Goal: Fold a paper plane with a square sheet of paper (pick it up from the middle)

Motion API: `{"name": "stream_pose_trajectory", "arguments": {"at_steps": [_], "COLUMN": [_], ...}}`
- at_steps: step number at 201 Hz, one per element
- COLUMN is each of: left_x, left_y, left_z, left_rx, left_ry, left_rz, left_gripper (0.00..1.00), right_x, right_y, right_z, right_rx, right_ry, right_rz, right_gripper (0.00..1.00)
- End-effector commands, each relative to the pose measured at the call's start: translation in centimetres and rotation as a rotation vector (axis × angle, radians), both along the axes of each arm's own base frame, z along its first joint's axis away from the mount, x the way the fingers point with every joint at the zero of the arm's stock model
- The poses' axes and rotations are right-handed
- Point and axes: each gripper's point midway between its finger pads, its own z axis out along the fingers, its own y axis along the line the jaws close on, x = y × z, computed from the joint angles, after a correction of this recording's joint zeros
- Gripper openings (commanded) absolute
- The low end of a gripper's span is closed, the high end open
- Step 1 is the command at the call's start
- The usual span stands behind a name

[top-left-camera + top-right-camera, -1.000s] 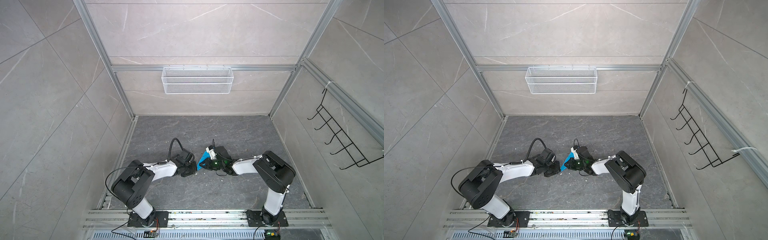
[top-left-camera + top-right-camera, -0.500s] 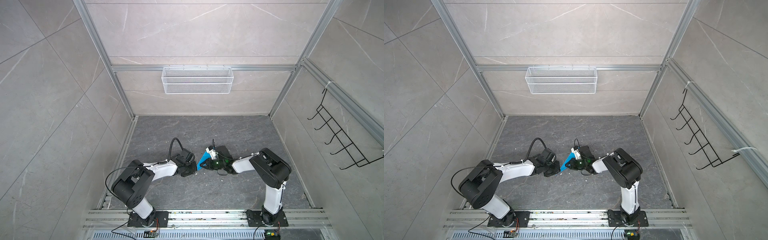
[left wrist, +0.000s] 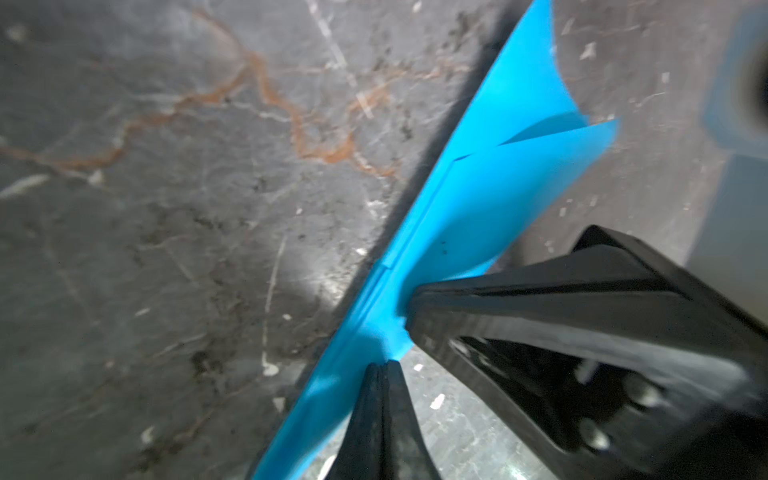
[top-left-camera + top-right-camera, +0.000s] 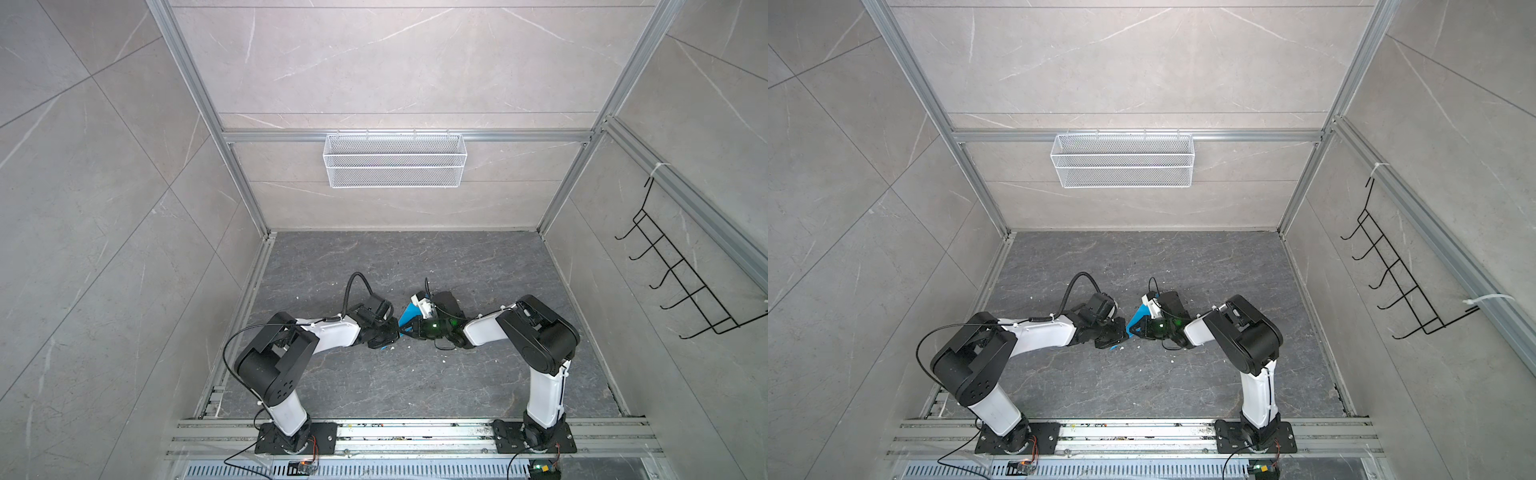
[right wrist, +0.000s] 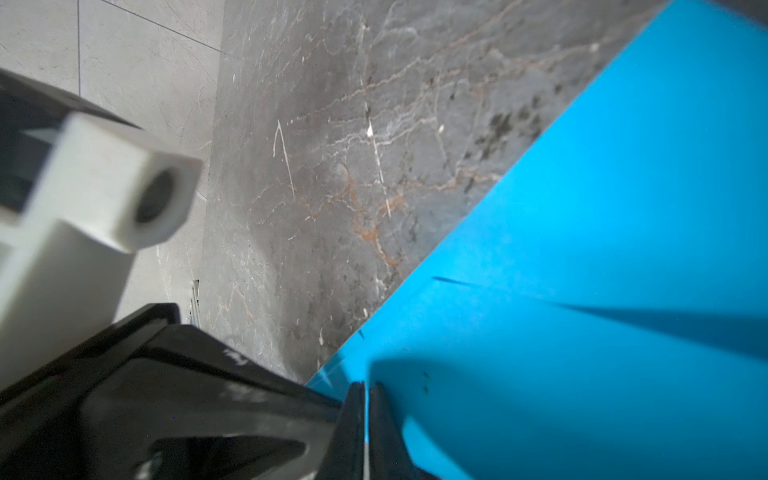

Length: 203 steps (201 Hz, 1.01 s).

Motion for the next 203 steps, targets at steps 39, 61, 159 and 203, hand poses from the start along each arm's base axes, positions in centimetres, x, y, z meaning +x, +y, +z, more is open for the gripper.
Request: {"name": "stream_pose_trajectory", "arguments": {"at_steps": [39,61,159,203], "left_x": [-1.0,-1.3,-1.2,-1.1], "left_y": [3.2,3.5,2.8,2.4], "left_z": [-2.0,-2.4,-1.6,-1.4], "left_rx": [0.173,0.185,0.143,0.133], "left_ry": [0.055,0.068,0.06,0.063], "left_rz": [0.052,0.058,0.044,0.034], "left_gripper": [0.0,0.0,0.0,0.0], "right_x": [0.5,1.9,7.3,7.2], "right_y": [-2.3,-3.5,-9.1,-9.2], "right_z": [-2.1,-1.9,-1.4,1.8], "right_rx": [-0.041,-0.016,0.027,0.058], "right_ry": [0.023,0.019,0.015,-0.086], "right_rz": [-0.026,-0.053,-0.234,-0.209], "right_gripper": [0.1,0.1,0.11,0.12]}}
